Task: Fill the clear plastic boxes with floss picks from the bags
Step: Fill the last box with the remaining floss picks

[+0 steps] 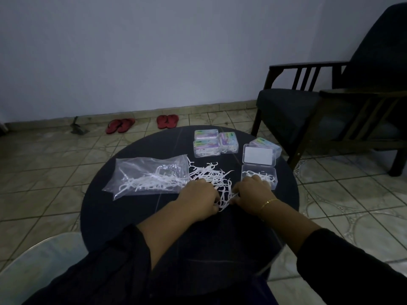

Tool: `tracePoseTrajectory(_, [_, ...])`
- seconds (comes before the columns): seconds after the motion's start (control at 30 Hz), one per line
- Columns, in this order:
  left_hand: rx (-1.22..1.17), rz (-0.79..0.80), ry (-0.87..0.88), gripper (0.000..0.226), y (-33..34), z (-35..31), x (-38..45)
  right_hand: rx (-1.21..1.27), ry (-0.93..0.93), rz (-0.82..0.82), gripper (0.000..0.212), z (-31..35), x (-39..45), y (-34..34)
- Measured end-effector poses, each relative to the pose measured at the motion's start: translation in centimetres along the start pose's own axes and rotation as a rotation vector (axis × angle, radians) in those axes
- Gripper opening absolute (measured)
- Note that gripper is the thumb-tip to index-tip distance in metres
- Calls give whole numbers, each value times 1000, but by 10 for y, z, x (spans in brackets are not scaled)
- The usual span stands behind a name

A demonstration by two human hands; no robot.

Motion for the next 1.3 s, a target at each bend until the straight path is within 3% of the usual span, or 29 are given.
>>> tracePoseTrajectory(0.3, [-47, -25, -59, 22, -3, 12, -5, -107, 37, 104, 61, -8, 1, -10])
tracePoseTrajectory(0.5, [-39, -6, -209, 56, 4, 12, -1, -241, -47, 196, 59, 2, 2, -3])
tracePoseTrajectory(0.67, [-74, -46, -221, 31, 5, 12, -3, -323, -132, 126, 38, 12, 0, -7])
tracePoseTrajectory(0.77, [-97, -40, -204, 23, 5, 14, -6, -315, -159, 70, 37, 10, -3, -11])
tracePoseTrajectory(0.97, [-88, -30, -214, 20, 5, 11, -6, -217, -62, 133, 44, -6, -4, -3])
tracePoseTrajectory(1.17, [-64, 16, -243, 22, 11, 13, -1, -164, -45, 126, 35, -9, -5, -3])
tracePoseTrajectory(1.3, [-58, 56, -265, 20, 14, 15, 3, -117, 11, 138, 39, -16, -2, 2])
Point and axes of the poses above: each hand's wrist, its own x-axis towards the middle knuckle, its own y-axis out of the palm, z = x × y, the point moved 10 cm from there along x, towards the middle knuckle, and after that the axes turned 10 degrees about x, right-handed, at the moved point
